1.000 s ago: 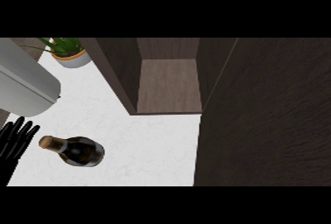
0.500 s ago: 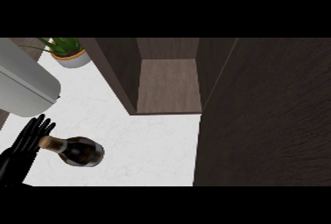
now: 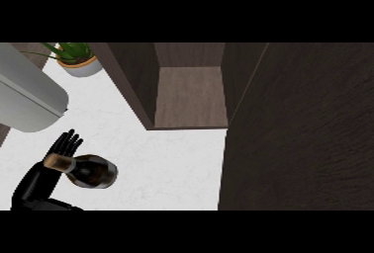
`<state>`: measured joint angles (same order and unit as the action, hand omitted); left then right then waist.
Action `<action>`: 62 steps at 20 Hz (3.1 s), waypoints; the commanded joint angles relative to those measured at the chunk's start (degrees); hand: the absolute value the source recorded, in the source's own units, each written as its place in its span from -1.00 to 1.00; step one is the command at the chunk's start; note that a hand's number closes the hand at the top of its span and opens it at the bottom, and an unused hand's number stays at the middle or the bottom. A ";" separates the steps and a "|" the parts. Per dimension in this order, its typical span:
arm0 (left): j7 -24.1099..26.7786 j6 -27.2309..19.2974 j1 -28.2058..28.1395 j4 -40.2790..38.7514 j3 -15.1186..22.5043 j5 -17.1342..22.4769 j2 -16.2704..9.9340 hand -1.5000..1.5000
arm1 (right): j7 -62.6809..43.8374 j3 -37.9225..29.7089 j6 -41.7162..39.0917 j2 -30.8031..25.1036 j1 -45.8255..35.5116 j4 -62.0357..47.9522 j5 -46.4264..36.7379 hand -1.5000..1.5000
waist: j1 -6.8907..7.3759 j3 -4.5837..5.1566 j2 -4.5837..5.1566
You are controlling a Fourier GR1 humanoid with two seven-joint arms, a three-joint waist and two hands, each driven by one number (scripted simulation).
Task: Pick up the wine, place it into the cabinet and close the cabinet
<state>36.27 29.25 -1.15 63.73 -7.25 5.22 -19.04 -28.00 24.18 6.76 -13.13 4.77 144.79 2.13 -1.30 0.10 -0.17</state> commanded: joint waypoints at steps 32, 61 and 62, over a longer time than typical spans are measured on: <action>10.26 8.15 11.62 -23.83 2.78 5.77 5.66 -1.00 | -2.13 0.08 0.07 -3.15 4.23 12.56 2.18 -1.00 | -0.05 0.02 0.01; -4.01 -15.33 -3.77 10.46 3.67 14.39 16.80 1.00 | 2.35 -2.08 -0.61 -2.80 8.79 11.24 3.87 -1.00 | 1.02 -0.19 -0.21; -5.81 -19.76 -2.51 12.43 6.63 13.28 18.90 1.00 | 0.20 -2.25 -0.74 -3.43 6.58 11.98 3.69 -1.00 | 0.97 -0.18 -0.24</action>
<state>34.67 13.63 -2.78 68.72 -4.29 18.94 -2.24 -22.99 22.79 6.22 -15.28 8.73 144.22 2.67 -0.24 -0.07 -0.37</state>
